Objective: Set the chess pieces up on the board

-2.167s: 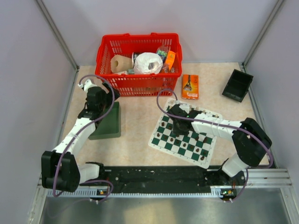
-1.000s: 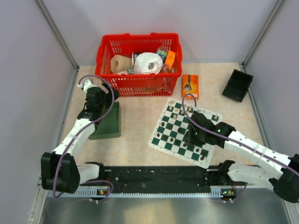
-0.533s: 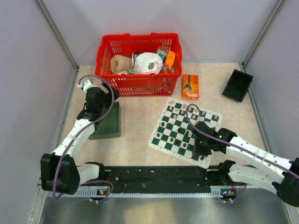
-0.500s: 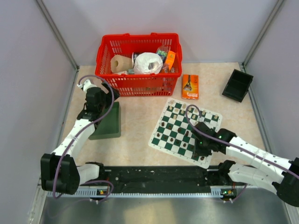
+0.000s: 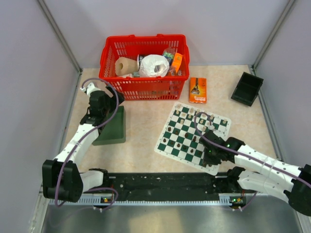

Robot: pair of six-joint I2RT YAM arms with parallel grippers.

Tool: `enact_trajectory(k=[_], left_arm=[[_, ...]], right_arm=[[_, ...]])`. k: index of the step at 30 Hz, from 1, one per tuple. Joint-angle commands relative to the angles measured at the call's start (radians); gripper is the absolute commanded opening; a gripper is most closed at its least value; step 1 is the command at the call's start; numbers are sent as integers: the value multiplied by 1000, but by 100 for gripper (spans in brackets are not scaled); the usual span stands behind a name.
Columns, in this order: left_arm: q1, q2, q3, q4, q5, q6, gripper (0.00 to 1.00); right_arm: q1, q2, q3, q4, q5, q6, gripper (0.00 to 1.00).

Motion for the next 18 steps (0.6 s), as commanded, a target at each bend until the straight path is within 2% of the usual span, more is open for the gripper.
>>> enact_trajectory(k=[1, 18], left_arm=[[7, -3, 6, 45, 10, -7, 98], [7, -4, 0, 50, 11, -10, 98]], right_arm=[[13, -17, 0, 44, 57, 31, 15], [13, -31, -31, 75, 66, 38, 17]])
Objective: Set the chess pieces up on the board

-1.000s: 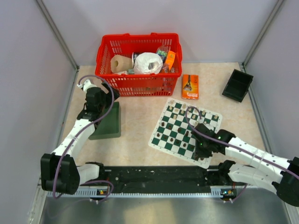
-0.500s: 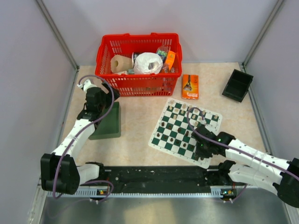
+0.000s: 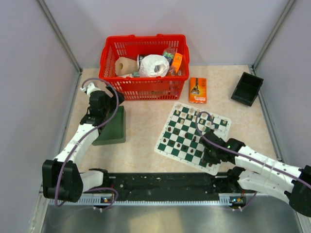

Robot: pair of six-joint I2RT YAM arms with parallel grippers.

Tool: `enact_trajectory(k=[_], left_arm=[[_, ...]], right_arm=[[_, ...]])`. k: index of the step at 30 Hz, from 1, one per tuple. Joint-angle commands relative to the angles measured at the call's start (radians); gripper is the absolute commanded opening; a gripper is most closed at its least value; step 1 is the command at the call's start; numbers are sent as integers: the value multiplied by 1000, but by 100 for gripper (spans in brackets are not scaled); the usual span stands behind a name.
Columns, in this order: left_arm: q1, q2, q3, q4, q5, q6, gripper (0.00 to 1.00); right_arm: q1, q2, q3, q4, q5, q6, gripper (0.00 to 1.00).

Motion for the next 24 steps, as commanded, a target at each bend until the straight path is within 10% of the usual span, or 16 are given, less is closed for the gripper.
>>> enact_trajectory(k=[1, 24], left_arm=[[7, -3, 0, 49, 6, -7, 98], [7, -6, -4, 52, 8, -7, 98]], right_arm=[[16, -12, -5, 23, 21, 7, 18], [15, -49, 153, -36, 82, -39, 38]])
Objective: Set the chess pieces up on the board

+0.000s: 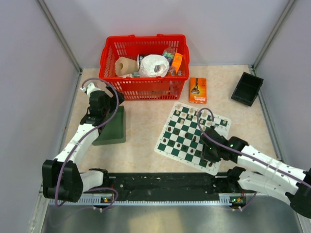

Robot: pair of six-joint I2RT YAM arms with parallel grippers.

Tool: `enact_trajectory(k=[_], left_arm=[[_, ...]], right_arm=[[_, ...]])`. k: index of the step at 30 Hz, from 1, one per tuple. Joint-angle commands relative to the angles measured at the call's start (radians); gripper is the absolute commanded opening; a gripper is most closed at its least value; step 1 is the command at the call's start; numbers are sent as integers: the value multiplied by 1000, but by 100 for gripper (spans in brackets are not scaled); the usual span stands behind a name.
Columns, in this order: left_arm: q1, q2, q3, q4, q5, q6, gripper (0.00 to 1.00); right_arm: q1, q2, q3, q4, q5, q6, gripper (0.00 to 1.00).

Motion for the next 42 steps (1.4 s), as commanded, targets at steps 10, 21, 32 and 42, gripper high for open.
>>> enact_trajectory(k=[10, 21, 32, 42], left_arm=[[7, -15, -9, 52, 8, -5, 98], [7, -6, -4, 47, 3, -1, 98], [7, -6, 1, 50, 0, 2, 98], [8, -4, 4, 46, 0, 4, 98]], right_arm=[[-122, 183, 289, 8, 180, -200, 41], [-217, 233, 254, 137, 110, -280, 39], [-231, 315, 229, 171, 68, -305, 38], [-246, 355, 207, 189, 59, -314, 37]])
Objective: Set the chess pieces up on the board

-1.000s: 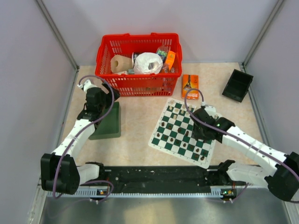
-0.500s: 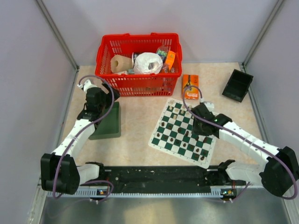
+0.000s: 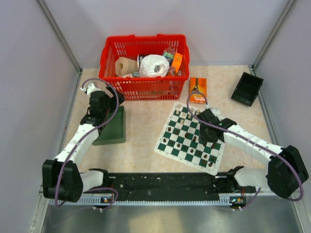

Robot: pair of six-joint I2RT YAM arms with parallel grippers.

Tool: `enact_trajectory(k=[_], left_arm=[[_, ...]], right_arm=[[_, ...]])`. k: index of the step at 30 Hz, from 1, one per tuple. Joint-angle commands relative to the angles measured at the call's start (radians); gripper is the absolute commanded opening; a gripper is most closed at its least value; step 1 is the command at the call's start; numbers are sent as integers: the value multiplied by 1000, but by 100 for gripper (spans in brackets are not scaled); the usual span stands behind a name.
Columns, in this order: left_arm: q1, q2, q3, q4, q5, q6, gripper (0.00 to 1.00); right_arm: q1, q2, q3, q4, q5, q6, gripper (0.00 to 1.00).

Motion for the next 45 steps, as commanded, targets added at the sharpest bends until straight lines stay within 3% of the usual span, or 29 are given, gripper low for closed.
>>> enact_trajectory(k=[1, 22, 45], left_arm=[[7, -4, 7, 45, -2, 3, 98], [8, 0, 6, 45, 0, 2, 98], [8, 3, 4, 48, 1, 0, 98]], right_arm=[[-17, 10, -17, 31, -12, -13, 37], [-21, 31, -41, 22, -4, -13, 33], [-21, 24, -3, -3, 7, -42, 13]])
